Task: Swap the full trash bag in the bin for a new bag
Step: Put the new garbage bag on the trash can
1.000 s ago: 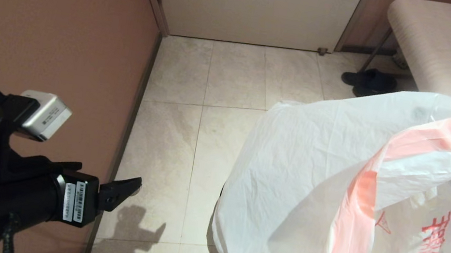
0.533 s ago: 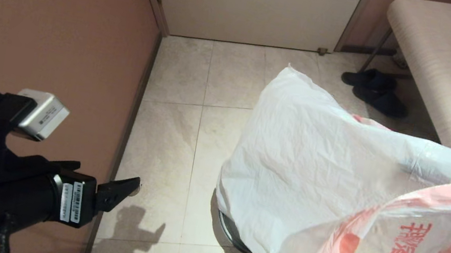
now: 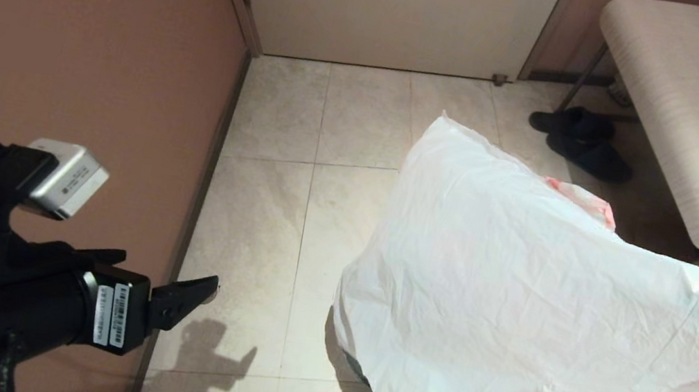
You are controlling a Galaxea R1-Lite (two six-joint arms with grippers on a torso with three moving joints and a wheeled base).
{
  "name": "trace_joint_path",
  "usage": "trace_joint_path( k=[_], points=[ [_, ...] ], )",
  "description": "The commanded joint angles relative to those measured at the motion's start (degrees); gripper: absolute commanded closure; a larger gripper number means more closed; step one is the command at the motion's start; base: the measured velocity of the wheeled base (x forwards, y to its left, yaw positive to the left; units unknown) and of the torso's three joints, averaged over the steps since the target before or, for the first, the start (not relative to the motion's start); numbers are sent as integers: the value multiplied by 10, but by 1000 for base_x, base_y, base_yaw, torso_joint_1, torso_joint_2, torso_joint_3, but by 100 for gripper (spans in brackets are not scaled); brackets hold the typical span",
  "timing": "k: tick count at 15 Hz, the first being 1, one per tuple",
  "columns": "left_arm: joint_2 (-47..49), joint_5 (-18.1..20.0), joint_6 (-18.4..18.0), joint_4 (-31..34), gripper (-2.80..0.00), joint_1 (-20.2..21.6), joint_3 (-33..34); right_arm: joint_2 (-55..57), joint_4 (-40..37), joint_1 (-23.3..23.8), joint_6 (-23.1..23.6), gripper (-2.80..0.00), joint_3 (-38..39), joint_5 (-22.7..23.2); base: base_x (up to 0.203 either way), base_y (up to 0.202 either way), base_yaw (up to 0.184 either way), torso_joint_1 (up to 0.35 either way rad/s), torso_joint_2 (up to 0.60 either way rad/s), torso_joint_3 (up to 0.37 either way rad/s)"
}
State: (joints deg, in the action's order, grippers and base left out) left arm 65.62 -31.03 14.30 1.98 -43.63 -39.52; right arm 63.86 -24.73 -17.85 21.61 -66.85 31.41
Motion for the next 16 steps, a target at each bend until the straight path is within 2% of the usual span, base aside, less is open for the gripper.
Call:
trace_joint_path(
  k=[1,4,8,16],
  points=[
    [-5,-2,1,0,-280,0,1,-13,-5,6,7,0,-15,-7,0,0,0,0,0,0],
    [-14,-3,-7,2,-280,1,4,-20,-3,5,34,0,-15,-40,0,0,0,0,0,0],
    [-24,-12,-7,5,-280,1,4,-38,0,8,37,0,-47,-46,0,0,0,0,0,0],
    [-27,-24,-11,6,-280,4,6,-70,-25,65,79,0,-49,-72,0,0,0,0,0,0]
  ],
)
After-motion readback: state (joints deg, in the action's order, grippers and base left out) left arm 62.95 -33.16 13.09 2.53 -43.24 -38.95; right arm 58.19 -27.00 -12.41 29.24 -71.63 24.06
